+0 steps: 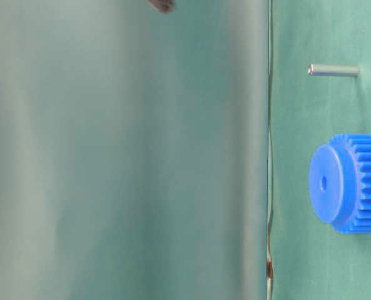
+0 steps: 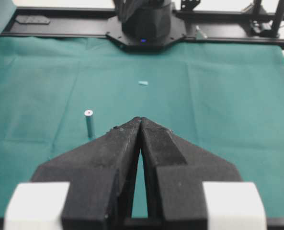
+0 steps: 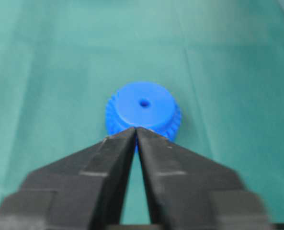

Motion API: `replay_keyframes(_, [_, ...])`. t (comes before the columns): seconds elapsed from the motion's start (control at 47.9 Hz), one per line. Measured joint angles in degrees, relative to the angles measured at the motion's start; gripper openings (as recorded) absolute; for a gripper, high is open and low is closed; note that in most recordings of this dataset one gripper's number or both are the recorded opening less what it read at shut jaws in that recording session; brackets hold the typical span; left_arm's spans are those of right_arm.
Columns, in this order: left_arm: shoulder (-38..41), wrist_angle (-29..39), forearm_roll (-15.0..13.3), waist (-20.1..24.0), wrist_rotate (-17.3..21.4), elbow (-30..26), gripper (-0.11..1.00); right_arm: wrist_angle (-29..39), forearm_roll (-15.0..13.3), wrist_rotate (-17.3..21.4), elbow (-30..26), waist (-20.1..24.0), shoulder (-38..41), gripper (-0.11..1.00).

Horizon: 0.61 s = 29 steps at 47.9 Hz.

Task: Insert the shaft into the center hole of the gear.
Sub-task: 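Open the right gripper and move it left toward the silver shaft, then lower the right gripper over the silver shaft and close on it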

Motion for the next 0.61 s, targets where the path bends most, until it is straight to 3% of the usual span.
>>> replay_keyframes(0.146, [0.0,0.0,0.0,0.0,0.0,0.0,0.0,-0.3,0.4,0.0,-1.8,-1.8,6.2,0.77])
replay_keyframes(0.209, [0.0,0.0,0.0,0.0,0.0,0.0,0.0,-0.4,0.4,0.0,-2.7,-2.2,8.5,0.88])
replay_keyframes(0.605, [0.0,0.3,0.0,0.0,0.0,0.0,0.0,-7.7,1.9,0.0,-4.4,-4.0,24.3,0.86])
